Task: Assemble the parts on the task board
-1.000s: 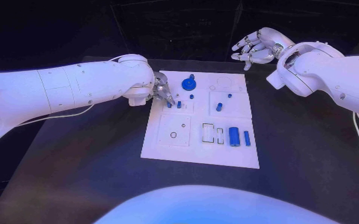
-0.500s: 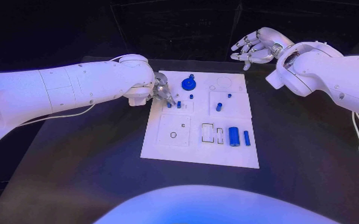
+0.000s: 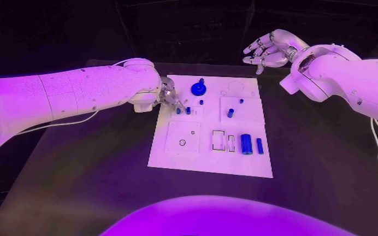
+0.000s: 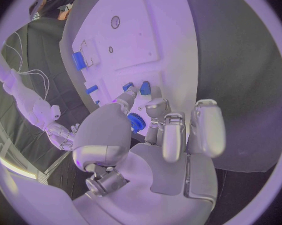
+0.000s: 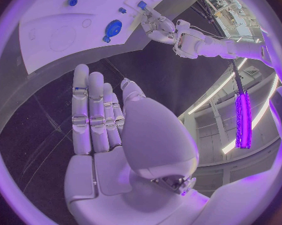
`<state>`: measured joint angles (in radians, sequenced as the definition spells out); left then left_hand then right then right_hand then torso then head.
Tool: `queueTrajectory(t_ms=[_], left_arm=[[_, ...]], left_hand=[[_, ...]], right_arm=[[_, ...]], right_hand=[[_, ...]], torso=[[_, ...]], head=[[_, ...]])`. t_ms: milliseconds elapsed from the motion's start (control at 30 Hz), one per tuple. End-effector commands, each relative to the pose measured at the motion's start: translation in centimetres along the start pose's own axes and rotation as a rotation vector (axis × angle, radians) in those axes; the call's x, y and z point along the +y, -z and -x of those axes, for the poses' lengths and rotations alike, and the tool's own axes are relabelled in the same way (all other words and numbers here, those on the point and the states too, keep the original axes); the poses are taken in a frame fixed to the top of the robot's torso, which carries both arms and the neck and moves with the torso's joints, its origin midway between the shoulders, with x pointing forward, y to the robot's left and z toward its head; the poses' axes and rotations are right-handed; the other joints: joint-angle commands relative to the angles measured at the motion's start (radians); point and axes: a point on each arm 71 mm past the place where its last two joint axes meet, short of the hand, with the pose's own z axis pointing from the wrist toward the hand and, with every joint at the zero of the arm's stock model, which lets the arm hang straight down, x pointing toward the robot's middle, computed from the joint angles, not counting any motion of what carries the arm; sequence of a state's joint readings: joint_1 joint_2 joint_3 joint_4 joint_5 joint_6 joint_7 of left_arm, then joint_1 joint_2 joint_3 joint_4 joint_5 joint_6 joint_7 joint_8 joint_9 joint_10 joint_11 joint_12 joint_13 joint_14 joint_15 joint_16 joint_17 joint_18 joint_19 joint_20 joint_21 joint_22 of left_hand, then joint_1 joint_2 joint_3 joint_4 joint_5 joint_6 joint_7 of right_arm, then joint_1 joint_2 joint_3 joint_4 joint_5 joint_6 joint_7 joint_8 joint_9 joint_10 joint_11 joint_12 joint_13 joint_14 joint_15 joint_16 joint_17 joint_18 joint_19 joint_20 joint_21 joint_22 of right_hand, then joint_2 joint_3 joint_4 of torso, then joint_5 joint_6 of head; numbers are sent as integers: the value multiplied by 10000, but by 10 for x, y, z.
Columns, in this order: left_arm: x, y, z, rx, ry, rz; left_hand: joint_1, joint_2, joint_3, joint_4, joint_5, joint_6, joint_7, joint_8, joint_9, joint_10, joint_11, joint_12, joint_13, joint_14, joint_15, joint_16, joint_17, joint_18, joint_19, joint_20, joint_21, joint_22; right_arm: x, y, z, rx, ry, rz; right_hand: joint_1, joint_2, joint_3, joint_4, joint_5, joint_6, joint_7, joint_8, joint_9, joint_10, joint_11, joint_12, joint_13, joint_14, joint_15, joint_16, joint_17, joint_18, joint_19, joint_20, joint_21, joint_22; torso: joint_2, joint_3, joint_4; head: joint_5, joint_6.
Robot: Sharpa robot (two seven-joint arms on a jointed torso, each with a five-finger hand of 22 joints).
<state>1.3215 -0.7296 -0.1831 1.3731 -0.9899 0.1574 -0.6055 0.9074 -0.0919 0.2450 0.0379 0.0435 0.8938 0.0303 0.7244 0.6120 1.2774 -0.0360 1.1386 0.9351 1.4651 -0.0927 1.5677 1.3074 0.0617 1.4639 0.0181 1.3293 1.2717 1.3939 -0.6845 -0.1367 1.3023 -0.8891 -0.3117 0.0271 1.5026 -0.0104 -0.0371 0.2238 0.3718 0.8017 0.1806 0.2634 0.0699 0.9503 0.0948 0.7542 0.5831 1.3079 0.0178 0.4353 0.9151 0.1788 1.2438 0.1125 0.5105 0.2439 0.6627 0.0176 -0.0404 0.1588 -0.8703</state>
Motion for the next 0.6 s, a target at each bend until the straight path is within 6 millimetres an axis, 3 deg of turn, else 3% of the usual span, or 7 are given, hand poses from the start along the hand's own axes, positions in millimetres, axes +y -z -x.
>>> queueTrajectory(t_ms=[33, 233, 467, 500, 533, 600], left_arm=[[1, 1, 3, -377, 233, -69], [5, 3, 7, -872, 775, -446], [6, 7, 13, -1534, 1892, -1465], [6, 7, 14, -1650, 2080, -1663], [6, 8, 16, -1751, 2290, -1903], [2, 9, 19, -1958, 2784, -2788]], left_hand=[[-149, 22, -338, 170, 31, -28, 6, 76, 33, -29, -15, 35, -40, 1057, -37, 31, 2634, 47, 94, -67, 28, -16], [7, 166, -864, 395, 32, -135, 7, 126, 95, -138, -15, -40, -168, 1057, -46, 31, 2634, 62, 71, -78, -42, -80], [375, 375, -1393, 576, 32, -468, 124, 11, 78, -686, 80, -645, -975, 1057, 24, 31, 2634, 164, -119, -31, -490, -578], [454, 410, -1518, 618, 34, -562, 161, -34, 64, -898, 120, -884, -1282, 1056, 58, 30, 2634, 211, -211, -9, -701, -813], [696, 471, -1638, 600, 37, -872, 299, -226, -24, -1591, 236, -1637, -2210, 904, 156, -308, 2245, 432, -691, 64, -1728, -1960], [1351, 637, -1741, 413, 62, -1380, 626, -601, -260, -2390, 559, -2251, -2748, 347, 420, -1383, 1127, 767, -1634, 255, -3607, -3892]], right_arm=[[2, 0, 1, 11, -14, 97], [1, 0, 1, 17, -14, 90], [1, -1, 1, 35, -17, 75], [1, -1, 1, 37, -18, 74], [1, -1, 1, 37, -19, 71], [1, -1, 1, 29, -20, 65]], right_hand=[[74, 39, -63, -9, 26, -71, 7, 65, -9, -57, -11, 31, -13, -45, -18, 57, -9, 31, 69, 11, -50, -17], [74, 39, -63, -9, 26, -71, 7, 65, -9, -57, -11, 31, -13, -45, -18, 57, -9, 31, 69, 11, -50, -17], [74, 39, -63, -9, 26, -71, 7, 65, -9, -57, -11, 31, -13, -45, -18, 57, -9, 31, 69, 11, -50, -17], [74, 39, -63, -9, 26, -71, 7, 65, -9, -57, -11, 31, -13, -45, -18, 57, -9, 31, 69, 11, -50, -17], [74, 39, -63, -9, 26, -71, 7, 65, -9, -57, -11, 31, -13, -45, -18, 57, -9, 31, 69, 11, -50, -17], [74, 39, -63, -9, 26, -71, 7, 65, -9, -57, -11, 31, -13, -45, -18, 57, -9, 31, 69, 11, -50, -17]], torso=[[6, 2, -2], [1, 2, 0], [-2, 1, 8], [-1, -2, 8], [2, 1, 3], [-3, 14, 2]], head=[[-9, 13], [14, 12], [-25, -1], [-39, 8], [-47, 20], [-71, 73]])
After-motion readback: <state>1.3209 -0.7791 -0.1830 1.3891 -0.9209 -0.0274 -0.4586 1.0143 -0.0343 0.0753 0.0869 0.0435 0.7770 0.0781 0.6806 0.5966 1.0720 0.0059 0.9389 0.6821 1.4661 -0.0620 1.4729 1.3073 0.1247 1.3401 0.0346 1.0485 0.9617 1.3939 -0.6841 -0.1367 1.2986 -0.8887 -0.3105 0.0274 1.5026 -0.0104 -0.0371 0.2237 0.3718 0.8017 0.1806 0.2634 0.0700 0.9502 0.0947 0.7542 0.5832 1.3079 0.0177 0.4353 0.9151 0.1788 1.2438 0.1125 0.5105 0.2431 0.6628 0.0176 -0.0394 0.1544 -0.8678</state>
